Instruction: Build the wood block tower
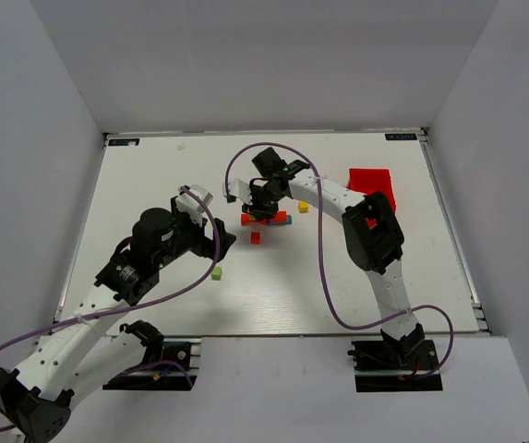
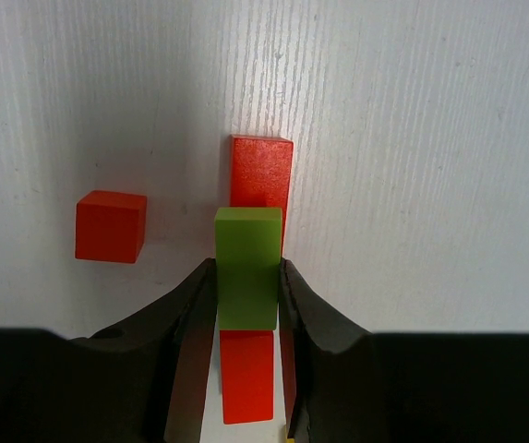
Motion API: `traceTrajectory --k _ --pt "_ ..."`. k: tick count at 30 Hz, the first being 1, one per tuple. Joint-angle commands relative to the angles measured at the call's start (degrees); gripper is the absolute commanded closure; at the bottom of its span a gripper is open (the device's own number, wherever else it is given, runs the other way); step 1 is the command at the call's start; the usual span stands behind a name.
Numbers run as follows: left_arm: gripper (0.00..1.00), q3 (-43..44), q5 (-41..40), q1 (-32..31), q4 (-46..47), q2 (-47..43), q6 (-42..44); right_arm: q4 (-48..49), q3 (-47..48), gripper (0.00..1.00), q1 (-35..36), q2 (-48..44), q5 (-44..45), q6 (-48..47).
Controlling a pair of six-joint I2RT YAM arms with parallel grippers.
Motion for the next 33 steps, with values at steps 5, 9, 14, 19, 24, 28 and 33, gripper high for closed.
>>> traceTrajectory --k 5,9,14,19,24,28,33 --pt "0.00 -0.1 0.1 0.3 0.4 -0.9 0.4 -0.5 2.5 0.89 0.1 0.9 0.9 -0.6" --pt "0.00 -0.1 0.1 0.3 0.4 -0.9 0.4 -0.2 2.5 0.89 0.1 0.9 1.0 -0.4" --pt "0.00 -0.1 0.1 0.3 0.4 -0.9 0.4 -0.1 2.5 0.88 0.1 1.1 1.2 -0.3" --pt "0.00 -0.1 0.1 0.3 0.4 -0.9 0.4 0.0 2.5 0.85 0.1 1.1 1.4 0.0" --pt "0.00 -0.1 0.1 0.3 0.4 -0.9 0.4 0.1 2.5 0.82 0.1 1.2 1.6 0.0" --pt "0.00 -0.1 0.1 0.3 0.4 -0.9 0.4 0.3 2.4 0.81 0.1 1.3 1.8 0.1" --pt "0.00 -0.1 0.1 0.3 0.4 -0.9 0.4 0.6 2.4 0.78 0.1 1.2 1.8 0.3"
